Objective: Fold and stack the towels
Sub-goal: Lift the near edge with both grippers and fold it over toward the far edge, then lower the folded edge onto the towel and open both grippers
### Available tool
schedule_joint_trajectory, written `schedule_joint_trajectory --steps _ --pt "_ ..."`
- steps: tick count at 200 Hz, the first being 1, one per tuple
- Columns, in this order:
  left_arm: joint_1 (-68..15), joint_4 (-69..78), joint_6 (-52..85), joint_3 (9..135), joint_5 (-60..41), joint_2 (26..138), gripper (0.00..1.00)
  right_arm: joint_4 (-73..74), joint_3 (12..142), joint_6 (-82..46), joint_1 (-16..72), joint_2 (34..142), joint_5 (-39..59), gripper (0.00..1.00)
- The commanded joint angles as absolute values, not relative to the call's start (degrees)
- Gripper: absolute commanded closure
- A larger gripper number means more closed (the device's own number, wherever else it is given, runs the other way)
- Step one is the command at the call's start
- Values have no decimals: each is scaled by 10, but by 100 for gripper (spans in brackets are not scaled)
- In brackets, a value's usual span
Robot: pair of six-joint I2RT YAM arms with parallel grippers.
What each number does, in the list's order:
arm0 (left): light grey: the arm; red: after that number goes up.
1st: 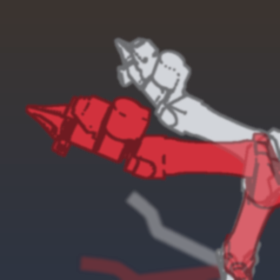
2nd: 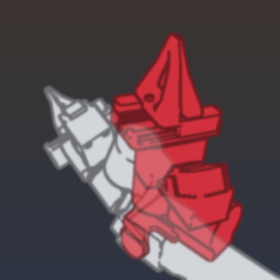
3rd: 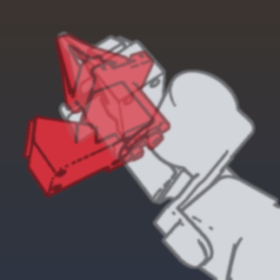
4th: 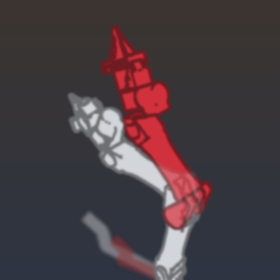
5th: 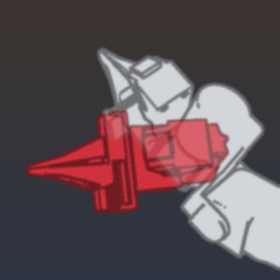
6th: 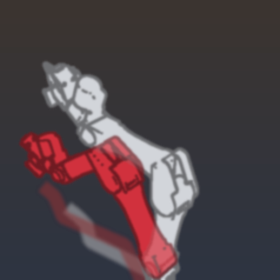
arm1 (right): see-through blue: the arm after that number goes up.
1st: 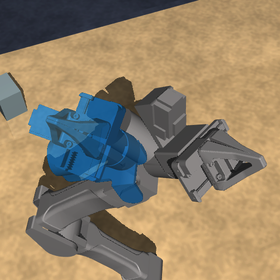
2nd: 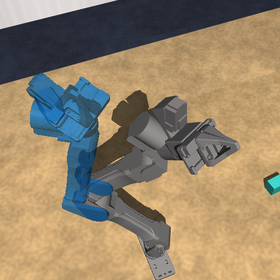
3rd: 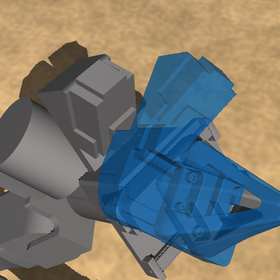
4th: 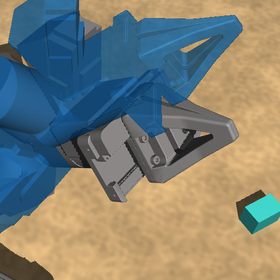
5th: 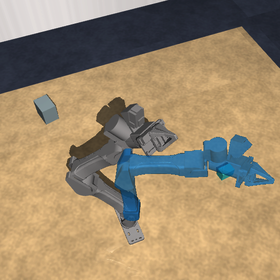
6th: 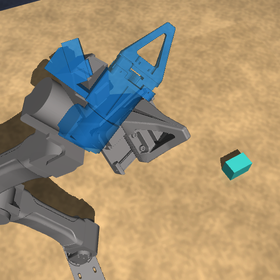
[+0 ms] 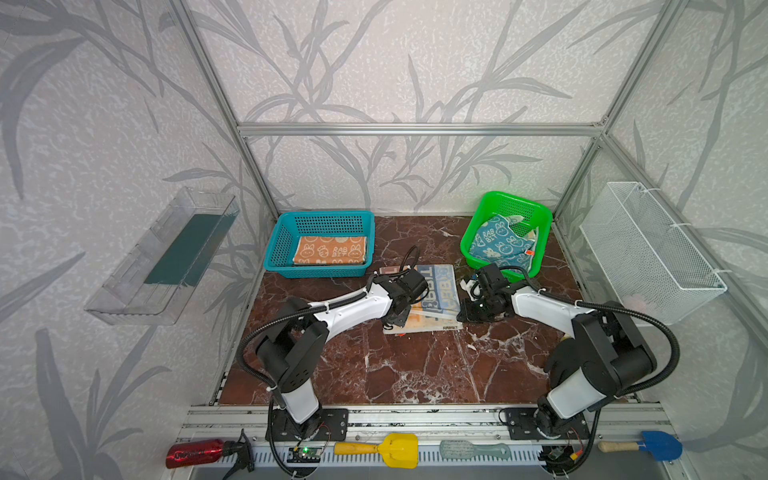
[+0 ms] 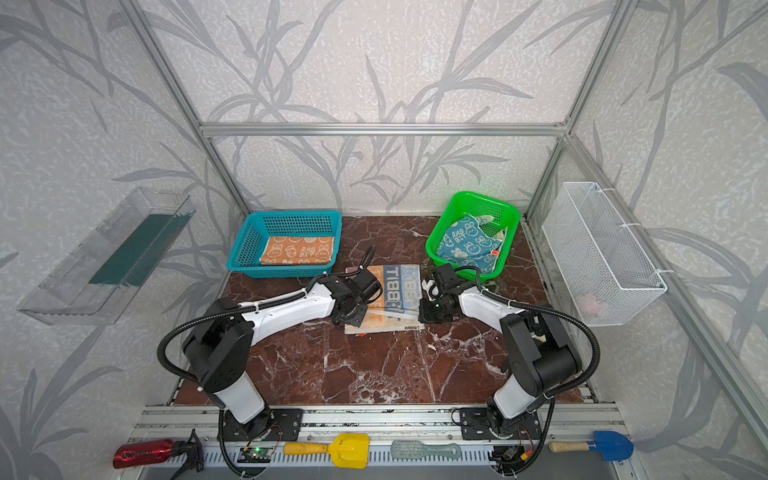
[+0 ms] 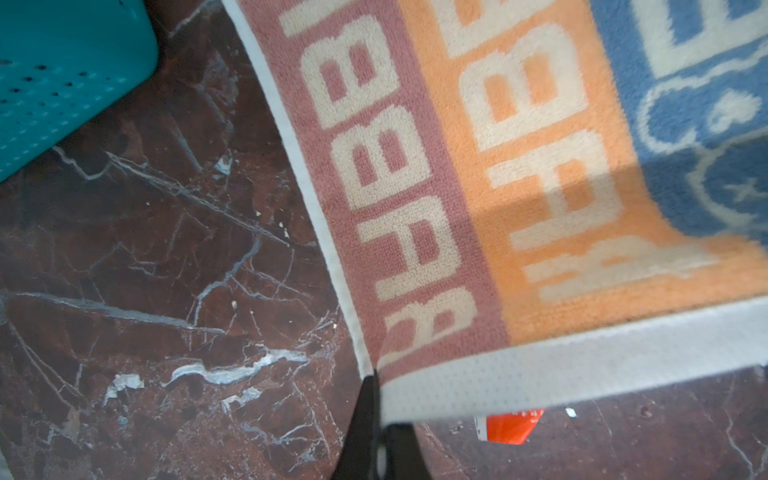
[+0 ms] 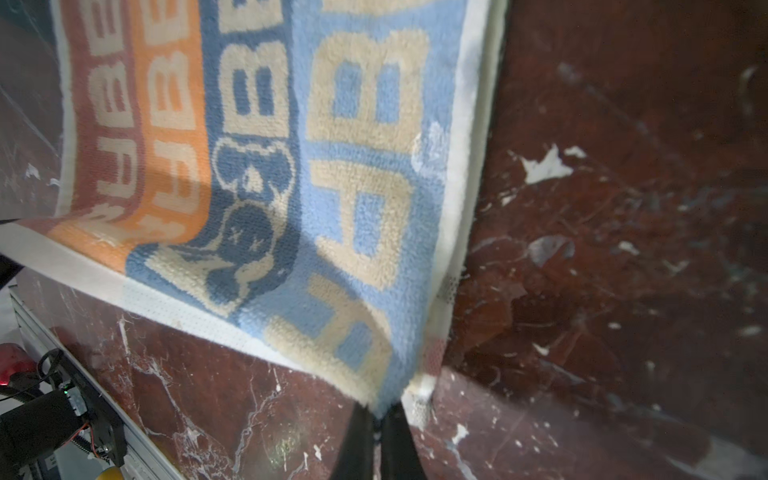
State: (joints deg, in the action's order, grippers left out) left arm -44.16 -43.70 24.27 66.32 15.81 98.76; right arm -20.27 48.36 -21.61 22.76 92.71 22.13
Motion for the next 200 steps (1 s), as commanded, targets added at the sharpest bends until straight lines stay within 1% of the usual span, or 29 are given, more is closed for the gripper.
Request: schedule_joint_trajectory --steps 1,70,112,120,141,176,200 --pt "-440 -475 272 646 194 996 100 -226 471 -215 221 938 179 95" --pt "-456 -459 278 634 181 1016 100 -244 480 -206 221 936 171 94" --pt "-464 -464 283 635 176 1003 86 -250 487 -200 222 948 178 90" --pt "-466 -465 283 636 174 998 81 -249 487 -201 223 949 179 89" --pt "-469 -467 287 634 173 984 73 -247 484 -202 227 945 182 85" --pt "-470 -471 292 635 182 960 68 -250 484 -205 237 927 186 77" --pt "-472 -471 295 641 177 936 61 -261 487 -206 240 908 180 73"
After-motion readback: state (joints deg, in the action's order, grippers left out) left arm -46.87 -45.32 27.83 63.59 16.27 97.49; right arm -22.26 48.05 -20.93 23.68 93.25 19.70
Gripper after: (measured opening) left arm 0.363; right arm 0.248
